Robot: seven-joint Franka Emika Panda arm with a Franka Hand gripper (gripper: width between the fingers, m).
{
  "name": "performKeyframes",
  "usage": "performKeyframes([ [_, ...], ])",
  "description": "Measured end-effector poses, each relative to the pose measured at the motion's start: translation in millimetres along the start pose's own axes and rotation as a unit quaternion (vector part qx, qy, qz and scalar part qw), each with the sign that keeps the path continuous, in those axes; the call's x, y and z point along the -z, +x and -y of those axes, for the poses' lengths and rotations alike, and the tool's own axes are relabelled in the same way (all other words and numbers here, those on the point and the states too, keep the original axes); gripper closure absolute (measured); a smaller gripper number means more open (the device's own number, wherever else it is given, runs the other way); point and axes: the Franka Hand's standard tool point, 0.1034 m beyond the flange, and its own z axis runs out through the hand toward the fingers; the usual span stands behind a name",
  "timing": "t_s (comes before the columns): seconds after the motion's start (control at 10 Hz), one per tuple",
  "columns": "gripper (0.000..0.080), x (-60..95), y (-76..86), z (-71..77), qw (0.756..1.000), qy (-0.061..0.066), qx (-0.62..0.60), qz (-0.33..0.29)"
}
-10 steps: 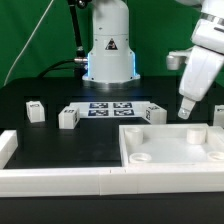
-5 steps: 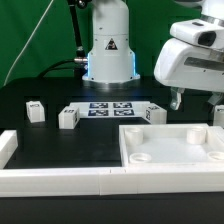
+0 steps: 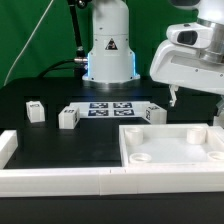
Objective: Assemble one leg
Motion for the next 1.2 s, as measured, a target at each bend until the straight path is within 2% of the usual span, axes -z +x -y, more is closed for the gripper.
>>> performKeyframes([
  [0.2,0.0151,4.4,-5.2,21.3,0.992,0.039,-0.123,0.000],
  [0.3,0.0151,10.6,-3.9,34.9,0.984,0.067,-0.166,-0.008],
  [0.4,0.0151,17.8,-5.0,51.7,0.969,0.102,-0.222,-0.023],
  [0.6,0.0151,14.4,-8.8,49.3,0.962,0.101,-0.254,-0.007],
  [0.8,0.0151,14.2,-8.2,48.5,0.964,0.105,-0.245,-0.003],
  [0.9,0.0151,13.7,-8.1,47.8,0.973,0.108,-0.205,-0.003],
  [1.1,0.0151,15.2,2.6,39.4,0.981,0.126,-0.146,0.020],
  [1.2,0.0151,15.3,9.3,33.5,0.983,0.140,-0.113,0.037],
])
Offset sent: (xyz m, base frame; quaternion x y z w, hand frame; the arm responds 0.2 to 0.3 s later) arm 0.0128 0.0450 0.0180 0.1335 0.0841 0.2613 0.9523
